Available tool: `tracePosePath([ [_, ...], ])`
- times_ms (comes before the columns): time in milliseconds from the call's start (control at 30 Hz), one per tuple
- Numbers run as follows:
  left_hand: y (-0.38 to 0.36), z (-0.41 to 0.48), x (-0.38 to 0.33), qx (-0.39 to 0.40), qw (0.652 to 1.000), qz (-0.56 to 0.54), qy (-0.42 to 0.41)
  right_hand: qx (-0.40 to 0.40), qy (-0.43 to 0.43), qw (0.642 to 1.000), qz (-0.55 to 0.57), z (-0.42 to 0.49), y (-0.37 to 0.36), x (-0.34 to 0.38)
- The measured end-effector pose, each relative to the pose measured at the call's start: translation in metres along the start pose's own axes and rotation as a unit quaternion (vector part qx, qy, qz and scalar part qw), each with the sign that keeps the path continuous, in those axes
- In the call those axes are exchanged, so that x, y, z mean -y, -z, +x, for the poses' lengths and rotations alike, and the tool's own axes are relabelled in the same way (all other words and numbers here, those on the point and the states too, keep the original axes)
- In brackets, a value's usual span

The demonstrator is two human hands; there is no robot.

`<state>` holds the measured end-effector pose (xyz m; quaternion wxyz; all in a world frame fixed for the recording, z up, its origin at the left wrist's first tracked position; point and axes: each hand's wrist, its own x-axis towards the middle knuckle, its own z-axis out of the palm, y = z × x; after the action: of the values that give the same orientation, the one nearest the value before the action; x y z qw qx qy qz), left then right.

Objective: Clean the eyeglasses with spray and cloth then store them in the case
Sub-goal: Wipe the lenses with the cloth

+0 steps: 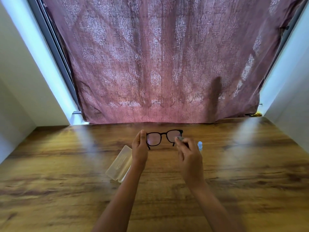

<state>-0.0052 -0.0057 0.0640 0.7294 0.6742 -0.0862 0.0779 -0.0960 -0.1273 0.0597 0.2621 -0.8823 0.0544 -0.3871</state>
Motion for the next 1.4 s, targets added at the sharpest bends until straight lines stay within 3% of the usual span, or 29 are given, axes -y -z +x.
tracePosePath([
  [133, -0.002, -0.003, -0.004, 0.007, 1.0, -0.007, -0.005, -0.027, -0.023, 0.999, -0.008, 0.018, -0.001, -0.003],
  [333, -0.002, -0.003, -0.005, 0.012, 1.0, 0.005, -0.024, 0.007, 0.036, 0.999, -0.006, 0.002, -0.006, 0.009],
  [567, -0.001, -0.005, -0.006, 0.004, 1.0, 0.02, -0.02, -0.038, -0.023, 0.999, -0.019, 0.015, 0.0, -0.008],
  [800, -0.001, -0.005, -0.007, 0.002, 1.0, 0.023, -0.017, 0.007, 0.038, 0.999, -0.025, 0.0, -0.011, 0.011],
  [1000, 0.002, -0.006, -0.008, 0.006, 1.0, 0.021, -0.01, -0.033, -0.022, 0.999, -0.025, 0.016, -0.003, -0.007],
  [1233, 0.001, -0.007, -0.011, -0.007, 1.0, 0.007, -0.007, 0.013, 0.022, 1.0, -0.013, 0.002, -0.01, 0.011],
  [1400, 0.005, -0.006, -0.008, -0.001, 1.0, 0.008, -0.007, -0.018, -0.024, 1.0, -0.004, 0.005, -0.002, -0.005],
])
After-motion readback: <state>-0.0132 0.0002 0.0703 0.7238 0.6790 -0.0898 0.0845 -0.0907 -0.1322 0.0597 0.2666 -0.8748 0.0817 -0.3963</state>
